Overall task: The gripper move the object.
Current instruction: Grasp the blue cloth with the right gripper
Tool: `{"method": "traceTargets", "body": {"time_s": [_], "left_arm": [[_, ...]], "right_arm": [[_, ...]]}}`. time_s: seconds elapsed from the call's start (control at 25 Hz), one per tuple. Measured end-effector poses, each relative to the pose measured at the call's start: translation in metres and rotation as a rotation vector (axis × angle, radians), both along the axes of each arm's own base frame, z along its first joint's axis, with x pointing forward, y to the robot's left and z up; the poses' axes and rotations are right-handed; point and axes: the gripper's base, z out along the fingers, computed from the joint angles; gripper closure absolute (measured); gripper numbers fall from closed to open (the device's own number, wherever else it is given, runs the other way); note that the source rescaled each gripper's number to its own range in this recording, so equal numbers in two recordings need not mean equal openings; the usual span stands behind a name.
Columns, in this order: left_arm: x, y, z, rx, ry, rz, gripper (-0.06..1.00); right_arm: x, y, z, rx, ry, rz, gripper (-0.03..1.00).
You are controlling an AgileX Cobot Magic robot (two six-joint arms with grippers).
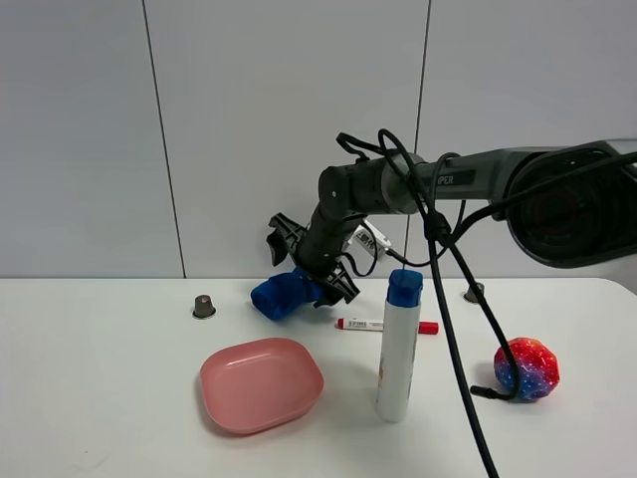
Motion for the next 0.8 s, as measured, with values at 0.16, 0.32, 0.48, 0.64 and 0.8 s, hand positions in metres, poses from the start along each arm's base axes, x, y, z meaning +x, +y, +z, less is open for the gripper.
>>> {"method": "traceTargets", "body": {"time_s": [0.16,0.32,0.48,0.64,0.8], "left_arm": [[0.0000,0.0000,0.0000,0.000,0.000,0.000,-0.06],[0.0000,0.0000,0.0000,0.000,0.000,0.000,-0.06],[0.0000,0.0000,0.0000,0.000,0.000,0.000,-0.06],[0.0000,0.0000,0.0000,0.000,0.000,0.000,-0.06],[0.0000,0.0000,0.0000,0.000,0.000,0.000,-0.06]], "right_arm": [[0.0008,0.0005,0.0003,0.007,-0.011,0.000,0.06],[0.0011,0.0007,-0.0013,0.007,-0.014,0.001,0.09],[0.0013,0.0008,-0.0047,0.006,-0.011,0.001,0.10],[0.0014,0.0008,-0.0056,0.005,-0.011,0.001,0.22],[0.0014,0.0007,-0.0056,0.001,-0.014,0.004,0.39]]}}
